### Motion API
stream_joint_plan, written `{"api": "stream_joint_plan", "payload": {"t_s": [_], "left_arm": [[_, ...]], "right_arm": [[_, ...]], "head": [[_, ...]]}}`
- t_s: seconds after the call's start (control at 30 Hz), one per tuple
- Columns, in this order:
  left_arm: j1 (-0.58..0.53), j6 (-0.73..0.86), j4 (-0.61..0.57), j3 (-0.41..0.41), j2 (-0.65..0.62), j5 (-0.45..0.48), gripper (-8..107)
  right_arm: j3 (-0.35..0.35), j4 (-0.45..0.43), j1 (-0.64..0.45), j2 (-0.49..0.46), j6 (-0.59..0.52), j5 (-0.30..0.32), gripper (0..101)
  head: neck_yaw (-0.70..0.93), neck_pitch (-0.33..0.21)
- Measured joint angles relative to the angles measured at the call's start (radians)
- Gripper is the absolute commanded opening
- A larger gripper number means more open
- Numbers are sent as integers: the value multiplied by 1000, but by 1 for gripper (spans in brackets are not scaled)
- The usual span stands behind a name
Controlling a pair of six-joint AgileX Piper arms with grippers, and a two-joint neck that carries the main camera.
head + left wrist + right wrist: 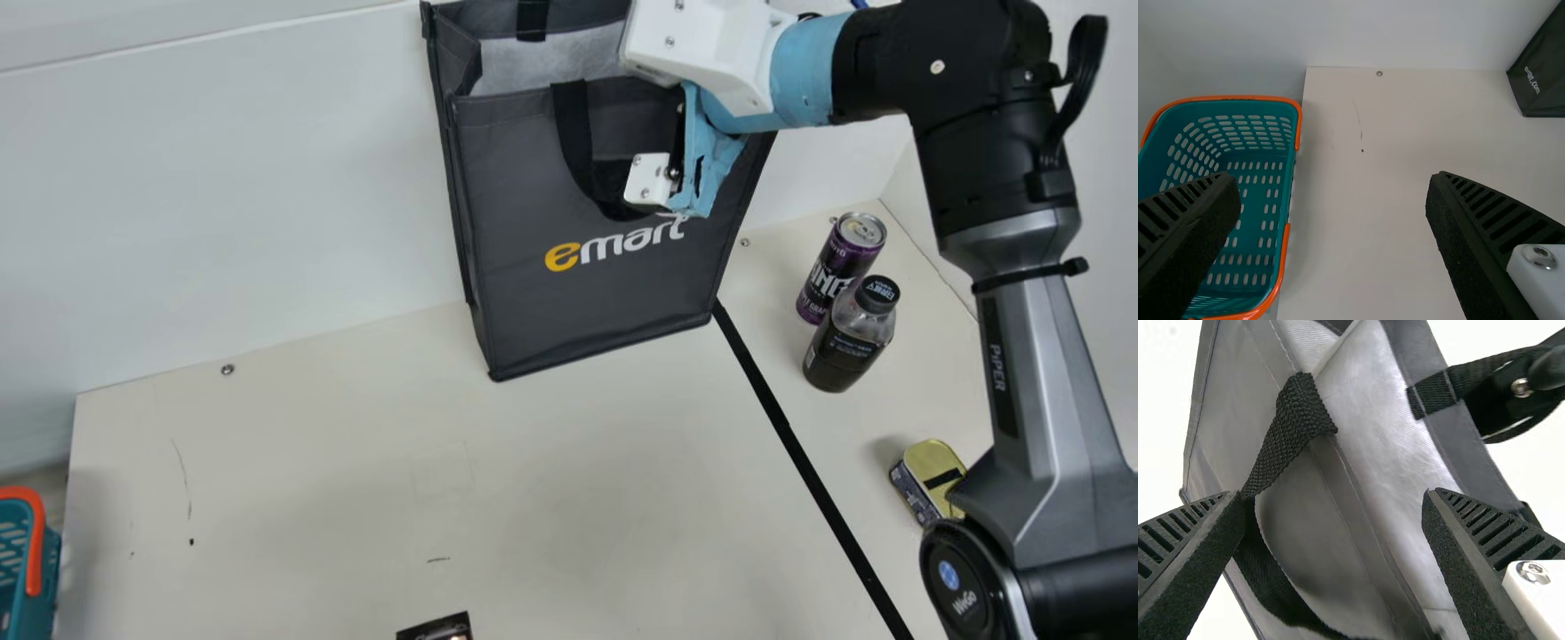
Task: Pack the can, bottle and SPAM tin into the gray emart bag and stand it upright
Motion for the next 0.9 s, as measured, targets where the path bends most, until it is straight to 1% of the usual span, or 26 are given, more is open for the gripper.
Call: {"api": "stream_joint_plan", "payload": {"t_s": [0.2,0.37,0.6,0.83,0.9], "left_arm": [[0,0,0,0,0,0,90],[0,0,0,0,0,0,90],[0,0,0,0,0,0,90],[0,0,0,0,0,0,90],[0,0,0,0,0,0,90]], "right_arm": [[1,26,6,31,-33,0,95],[15,33,10,47,-47,0,95],[42,46,18,56,-62,1,48],[53,66,18,59,-76,0,1],[55,71,16,59,-81,-1,0]], "head": [[2,0],[2,0],[0,0],[2,0],[2,0]]}}
